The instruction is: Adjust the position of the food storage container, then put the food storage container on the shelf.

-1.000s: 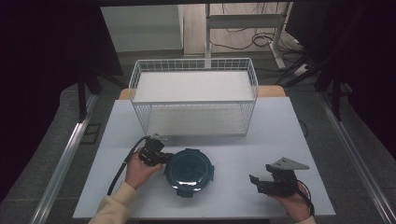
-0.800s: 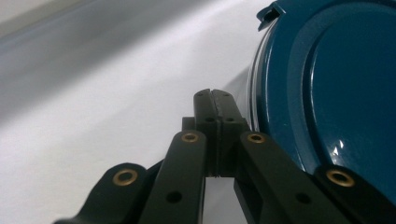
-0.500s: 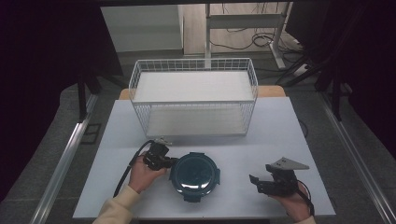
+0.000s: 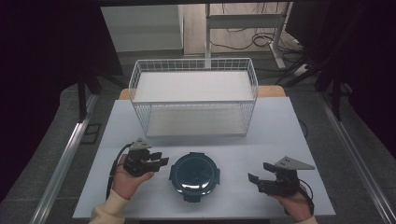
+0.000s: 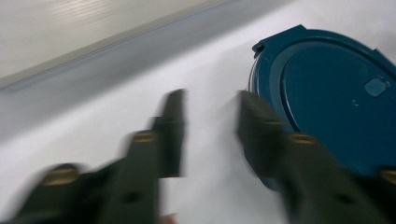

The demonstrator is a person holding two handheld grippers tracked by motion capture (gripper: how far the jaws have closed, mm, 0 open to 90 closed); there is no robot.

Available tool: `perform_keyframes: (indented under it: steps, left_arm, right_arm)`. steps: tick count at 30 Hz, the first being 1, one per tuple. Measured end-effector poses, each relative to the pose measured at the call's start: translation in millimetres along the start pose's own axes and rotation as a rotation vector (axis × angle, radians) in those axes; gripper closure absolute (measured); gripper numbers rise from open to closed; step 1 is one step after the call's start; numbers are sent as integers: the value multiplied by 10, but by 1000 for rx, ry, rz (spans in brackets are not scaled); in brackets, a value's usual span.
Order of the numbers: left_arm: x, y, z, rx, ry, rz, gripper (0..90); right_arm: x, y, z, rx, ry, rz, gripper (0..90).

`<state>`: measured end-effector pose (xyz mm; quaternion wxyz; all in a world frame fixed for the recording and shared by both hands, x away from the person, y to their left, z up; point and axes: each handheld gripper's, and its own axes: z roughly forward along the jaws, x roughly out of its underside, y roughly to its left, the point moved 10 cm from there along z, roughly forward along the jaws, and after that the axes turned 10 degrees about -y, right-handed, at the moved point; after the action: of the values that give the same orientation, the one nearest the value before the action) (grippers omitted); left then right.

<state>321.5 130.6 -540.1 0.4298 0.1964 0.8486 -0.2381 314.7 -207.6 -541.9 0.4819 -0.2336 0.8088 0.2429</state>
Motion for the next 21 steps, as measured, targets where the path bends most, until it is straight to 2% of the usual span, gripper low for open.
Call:
perform_keyframes:
  steps: [2, 5, 8, 14, 20, 21]
  left_arm:
    - [7, -14, -71, 4, -14, -32, 395]
    - [39, 22, -147, 1, -19, -46, 336]
    - [82, 58, -183, 4, -21, -74, 309]
    - [98, 2, -188, 26, -22, -72, 285]
    - [71, -21, -201, 35, -29, -87, 240]
    - [62, -44, -197, 47, -29, -96, 230]
  right_arm:
    - [-11, 30, 3, -12, -4, -3, 215]
    - [-27, 61, 19, -32, -13, -7, 211]
    - [-27, 77, 29, -43, -13, 5, 210]
    - [-45, 87, 7, -52, -22, 23, 209]
    - [-43, 119, 33, -47, -11, 20, 206]
    - [-42, 128, 38, -49, -6, 27, 206]
